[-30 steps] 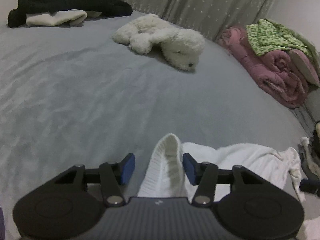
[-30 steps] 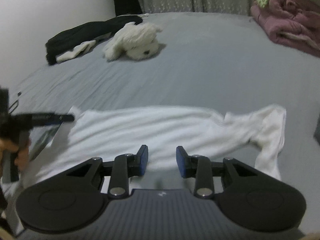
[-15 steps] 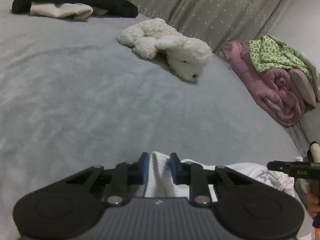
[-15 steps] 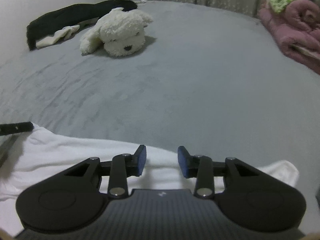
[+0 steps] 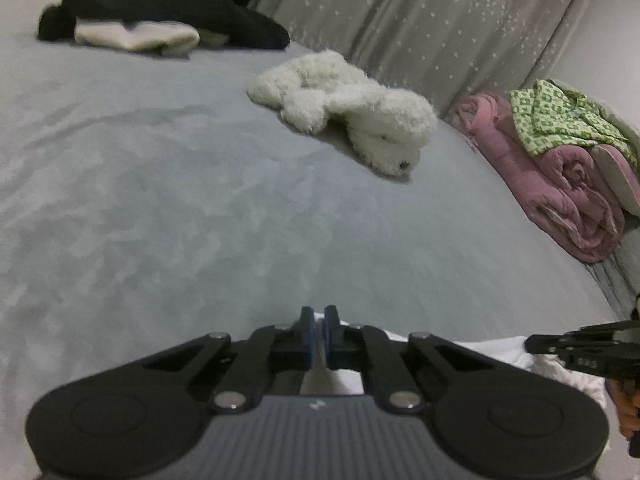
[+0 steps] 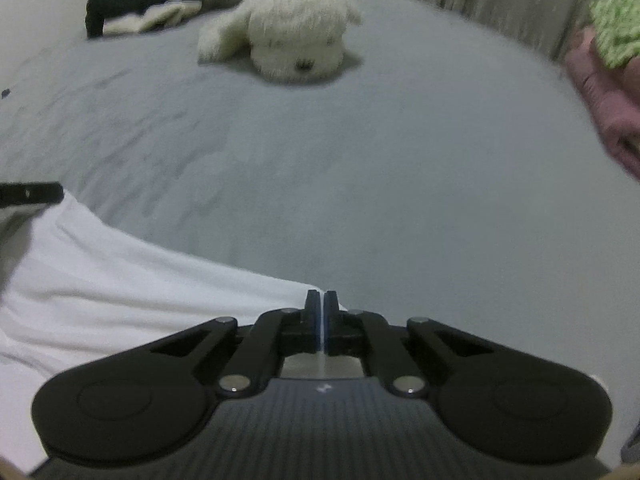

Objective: Fold clothes

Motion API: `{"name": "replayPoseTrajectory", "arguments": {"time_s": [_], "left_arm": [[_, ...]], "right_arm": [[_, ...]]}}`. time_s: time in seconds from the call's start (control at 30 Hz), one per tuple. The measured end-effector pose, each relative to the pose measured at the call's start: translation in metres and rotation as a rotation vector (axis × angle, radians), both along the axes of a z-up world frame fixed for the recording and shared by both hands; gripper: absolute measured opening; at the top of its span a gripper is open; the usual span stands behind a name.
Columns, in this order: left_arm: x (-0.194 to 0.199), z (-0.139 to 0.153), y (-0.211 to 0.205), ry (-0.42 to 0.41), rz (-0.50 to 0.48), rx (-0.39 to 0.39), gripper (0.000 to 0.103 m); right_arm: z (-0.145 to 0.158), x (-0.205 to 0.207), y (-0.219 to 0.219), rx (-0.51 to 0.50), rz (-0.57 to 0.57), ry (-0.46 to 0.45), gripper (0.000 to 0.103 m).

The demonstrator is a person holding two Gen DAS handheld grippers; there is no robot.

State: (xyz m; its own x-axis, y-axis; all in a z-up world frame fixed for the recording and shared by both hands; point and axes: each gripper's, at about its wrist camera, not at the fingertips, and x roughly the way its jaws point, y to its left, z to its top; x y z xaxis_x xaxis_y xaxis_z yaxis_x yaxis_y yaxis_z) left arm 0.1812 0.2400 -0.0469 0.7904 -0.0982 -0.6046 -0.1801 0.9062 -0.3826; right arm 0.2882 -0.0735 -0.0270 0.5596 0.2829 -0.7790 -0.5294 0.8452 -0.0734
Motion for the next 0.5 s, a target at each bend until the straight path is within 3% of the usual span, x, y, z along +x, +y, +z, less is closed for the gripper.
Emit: {"name": "replayPoseTrajectory", "arguments": {"time_s": [0.27,0.37,0.5], "left_arm": [[-0.010,0.017,-0.003,-0.103,0.129,0.114,0.003],[-0.011,0.021,-0.003,-0.144,0.165,0.173,0.003],[-0.005,0.011,-0.001,-0.126,0.187,0.203,0.003]], "right_arm": [[0.026,-0.017,0.000,0.066,-0.026,-0.203,0.001],[0.026,-0.013,0.012,0.053,-0.012,-0.245,0.000],[0.014,0.000,0.032,0.006,-0.010,-0.269,0.000]]}}
